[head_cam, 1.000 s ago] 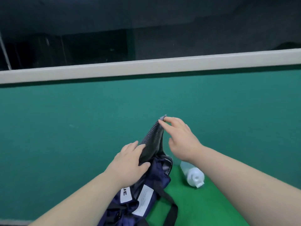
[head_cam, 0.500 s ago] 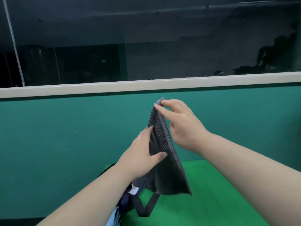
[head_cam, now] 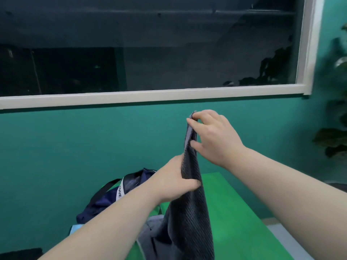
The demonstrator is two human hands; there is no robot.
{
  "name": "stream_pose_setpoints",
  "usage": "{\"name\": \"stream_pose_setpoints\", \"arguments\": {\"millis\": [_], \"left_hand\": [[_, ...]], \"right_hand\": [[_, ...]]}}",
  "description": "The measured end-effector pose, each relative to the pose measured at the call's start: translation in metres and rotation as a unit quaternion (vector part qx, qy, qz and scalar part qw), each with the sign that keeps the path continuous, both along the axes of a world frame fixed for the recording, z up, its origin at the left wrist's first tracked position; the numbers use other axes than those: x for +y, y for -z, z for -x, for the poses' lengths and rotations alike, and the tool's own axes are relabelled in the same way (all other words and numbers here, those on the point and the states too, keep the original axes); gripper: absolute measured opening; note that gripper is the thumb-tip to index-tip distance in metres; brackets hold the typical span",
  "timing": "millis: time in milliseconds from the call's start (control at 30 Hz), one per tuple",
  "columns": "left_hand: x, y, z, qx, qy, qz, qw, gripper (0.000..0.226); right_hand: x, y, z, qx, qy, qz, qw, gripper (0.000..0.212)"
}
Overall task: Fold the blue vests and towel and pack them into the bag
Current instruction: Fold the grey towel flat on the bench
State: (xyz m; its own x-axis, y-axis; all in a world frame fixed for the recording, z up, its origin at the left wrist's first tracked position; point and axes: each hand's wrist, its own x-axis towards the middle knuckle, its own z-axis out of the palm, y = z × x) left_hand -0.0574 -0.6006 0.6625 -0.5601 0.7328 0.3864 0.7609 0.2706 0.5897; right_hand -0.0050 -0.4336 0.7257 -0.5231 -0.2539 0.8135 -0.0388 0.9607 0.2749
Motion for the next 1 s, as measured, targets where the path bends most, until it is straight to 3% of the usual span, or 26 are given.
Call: {"name": "stream_pose_setpoints", "arguments": {"millis": [100,200,267,400,633,800,1000], "left_hand": [[-0.007,0.010,0.003,0.038,-0.059,0.061,0.996,0.003],[-0.021,0.023,0.012,0.012,-0.099,0.102,0.990,0.012],[-0.030,0.026,0.016,0.026,-0.115,0.117,0.986,0.004],[-0.044,0.022,0.034,0.062,-0.156,0.154,0.974,0.026],[-0.033,-0.023,0.047,0.147,-0.176,0.069,0.971,0.037],[-0.038,-0.039,0.075,0.095,-0.095,0.044,0.990,0.018],[-0.054,-0.003,0.102,0.124,-0.145,0.199,0.961,0.020]], "right_hand": [[0.019,0.007,-0.009,0.020,0.027,0.023,0.999,0.046],[0.047,0.018,-0.014,0.027,0.062,0.027,0.997,0.021],[0.066,0.026,-0.017,0.021,0.087,0.017,0.996,0.011],[0.099,0.033,-0.024,-0.022,0.164,0.113,0.980,0.009],[0.115,0.001,-0.037,-0.073,0.150,0.287,0.943,0.005],[0.130,-0.004,-0.050,-0.101,0.144,0.300,0.938,0.005],[0.145,0.040,-0.047,-0.270,0.152,0.260,0.915,0.010]]}}
